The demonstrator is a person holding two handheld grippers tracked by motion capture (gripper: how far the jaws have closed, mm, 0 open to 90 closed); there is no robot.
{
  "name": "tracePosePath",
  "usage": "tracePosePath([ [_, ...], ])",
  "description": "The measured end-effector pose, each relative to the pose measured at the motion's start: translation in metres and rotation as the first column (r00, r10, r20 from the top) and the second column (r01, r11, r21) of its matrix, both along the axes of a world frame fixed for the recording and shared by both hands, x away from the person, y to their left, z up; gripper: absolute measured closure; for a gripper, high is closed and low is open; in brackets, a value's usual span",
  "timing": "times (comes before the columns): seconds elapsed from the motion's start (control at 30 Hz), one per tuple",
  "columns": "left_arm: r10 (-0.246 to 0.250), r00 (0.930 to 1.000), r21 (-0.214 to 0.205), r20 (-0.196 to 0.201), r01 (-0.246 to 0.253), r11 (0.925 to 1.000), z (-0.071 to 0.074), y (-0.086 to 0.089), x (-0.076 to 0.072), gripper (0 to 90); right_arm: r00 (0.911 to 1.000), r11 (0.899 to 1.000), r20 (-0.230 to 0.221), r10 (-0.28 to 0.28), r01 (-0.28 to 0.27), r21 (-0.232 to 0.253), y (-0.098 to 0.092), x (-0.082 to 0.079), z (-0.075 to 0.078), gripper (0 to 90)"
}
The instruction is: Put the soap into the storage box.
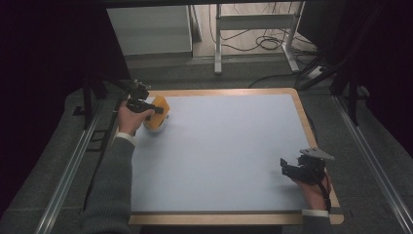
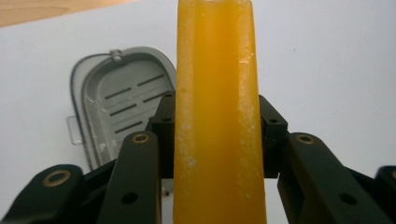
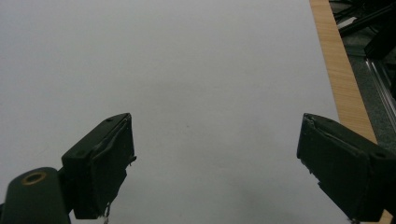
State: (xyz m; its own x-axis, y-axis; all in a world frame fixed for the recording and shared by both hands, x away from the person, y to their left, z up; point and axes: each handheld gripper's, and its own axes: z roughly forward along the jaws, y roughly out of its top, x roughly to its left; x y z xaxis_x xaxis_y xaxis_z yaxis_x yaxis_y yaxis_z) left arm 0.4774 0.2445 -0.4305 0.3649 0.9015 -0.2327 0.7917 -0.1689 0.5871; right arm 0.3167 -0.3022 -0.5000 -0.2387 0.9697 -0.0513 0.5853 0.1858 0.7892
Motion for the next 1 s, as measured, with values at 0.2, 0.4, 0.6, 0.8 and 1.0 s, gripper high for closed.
tracePosePath([
  [0.2,0.039,0.9992,0.0,0.007,-0.039,0.9992,-0.003,0.004,0.009,60.8,1.0,1.0,-0.001,0.002,-0.002,-0.007,0.001,0.0,-0.001,11.2],
  [0.4,0.055,0.9985,-0.026,-0.001,-0.055,0.9981,-0.009,0.007,0.018,60.8,1.0,1.0,-0.002,-0.005,0.005,-0.013,0.0,0.001,-0.001,11.2],
  [0.6,0.085,0.9963,-0.025,-0.016,-0.085,0.996,-0.017,0.012,0.026,60.8,1.0,1.0,-0.006,-0.003,0.003,-0.019,0.001,0.001,-0.002,11.2],
  [0.8,0.107,0.9938,-0.033,-0.03,-0.108,0.9936,-0.024,0.014,0.032,60.8,1.0,1.0,0.002,-0.009,0.009,-0.019,-0.001,0.0,-0.001,11.2],
  [1.0,0.104,0.9931,-0.031,-0.055,-0.106,0.9939,-0.029,0.016,0.033,60.7,1.0,1.0,-0.001,-0.009,0.009,-0.021,-0.001,0.0,-0.002,11.2],
])
